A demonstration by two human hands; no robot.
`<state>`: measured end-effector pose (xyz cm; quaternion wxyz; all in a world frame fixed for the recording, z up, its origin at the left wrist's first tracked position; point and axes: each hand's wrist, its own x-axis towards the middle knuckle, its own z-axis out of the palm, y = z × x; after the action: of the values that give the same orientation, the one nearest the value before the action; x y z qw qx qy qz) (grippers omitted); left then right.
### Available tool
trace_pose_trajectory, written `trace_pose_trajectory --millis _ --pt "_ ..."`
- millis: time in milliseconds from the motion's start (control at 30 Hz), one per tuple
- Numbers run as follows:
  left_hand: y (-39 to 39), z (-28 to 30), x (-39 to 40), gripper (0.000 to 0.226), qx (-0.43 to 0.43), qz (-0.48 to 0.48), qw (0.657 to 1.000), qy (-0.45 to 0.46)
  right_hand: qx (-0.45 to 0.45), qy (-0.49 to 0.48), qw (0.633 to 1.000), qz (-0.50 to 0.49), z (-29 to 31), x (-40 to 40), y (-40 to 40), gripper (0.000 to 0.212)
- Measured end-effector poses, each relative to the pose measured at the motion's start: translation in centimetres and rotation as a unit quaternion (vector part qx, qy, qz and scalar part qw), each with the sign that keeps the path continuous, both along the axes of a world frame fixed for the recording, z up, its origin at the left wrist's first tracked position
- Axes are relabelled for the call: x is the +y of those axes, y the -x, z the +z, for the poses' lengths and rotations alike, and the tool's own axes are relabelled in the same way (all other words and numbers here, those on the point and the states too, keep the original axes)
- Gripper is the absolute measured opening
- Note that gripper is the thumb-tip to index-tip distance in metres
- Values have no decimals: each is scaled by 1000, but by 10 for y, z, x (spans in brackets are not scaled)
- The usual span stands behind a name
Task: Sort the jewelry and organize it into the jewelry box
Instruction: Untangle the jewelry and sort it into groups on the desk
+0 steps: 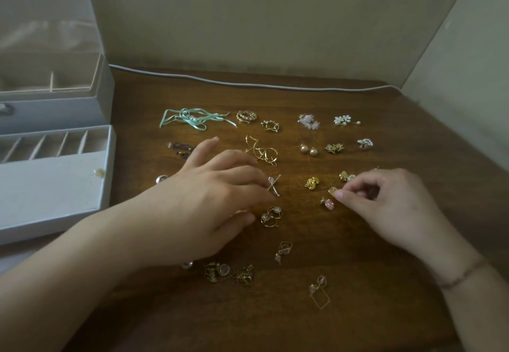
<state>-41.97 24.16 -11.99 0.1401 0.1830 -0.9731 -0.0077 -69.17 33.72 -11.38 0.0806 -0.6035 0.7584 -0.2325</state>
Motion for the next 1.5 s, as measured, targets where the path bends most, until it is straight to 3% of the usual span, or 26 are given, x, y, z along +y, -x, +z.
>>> trace_pose_trajectory --millis 200,333,400,567,733,1000,1100,1233,1367,1500 --pt "1 -1 1 40 -9 -8 1000 4 -25 18 998 58 -2 5 -3 7" --pt "1 1 3 38 -6 -17 1000 7 -54 87 990 100 10 22 -8 10" --pt "2 1 4 38 -8 -20 1000 6 -42 57 981 179 18 35 -20 7" --pt "8 2 15 35 -1 -28 999 21 21 -109 955 276 15 56 -36 41" --pt "26 2 35 27 37 -20 998 46 10 -98 957 272 10 57 -37 36" --pt "31 2 35 14 24 -35 998 37 8 -59 976 209 13 59 -48 11" --pt "32 4 37 7 27 -36 999 9 -10 -34 982 188 11 59 -51 23" --pt "28 5 36 10 52 -11 996 -74 -109 -31 980 165 9 58 -49 46" --pt "27 17 37 8 139 49 954 -262 -256 16 954 153 12 51 -47 35" --pt "29 22 37 7 202 95 891 -395 -465 43 873 138 13 43 -54 22"
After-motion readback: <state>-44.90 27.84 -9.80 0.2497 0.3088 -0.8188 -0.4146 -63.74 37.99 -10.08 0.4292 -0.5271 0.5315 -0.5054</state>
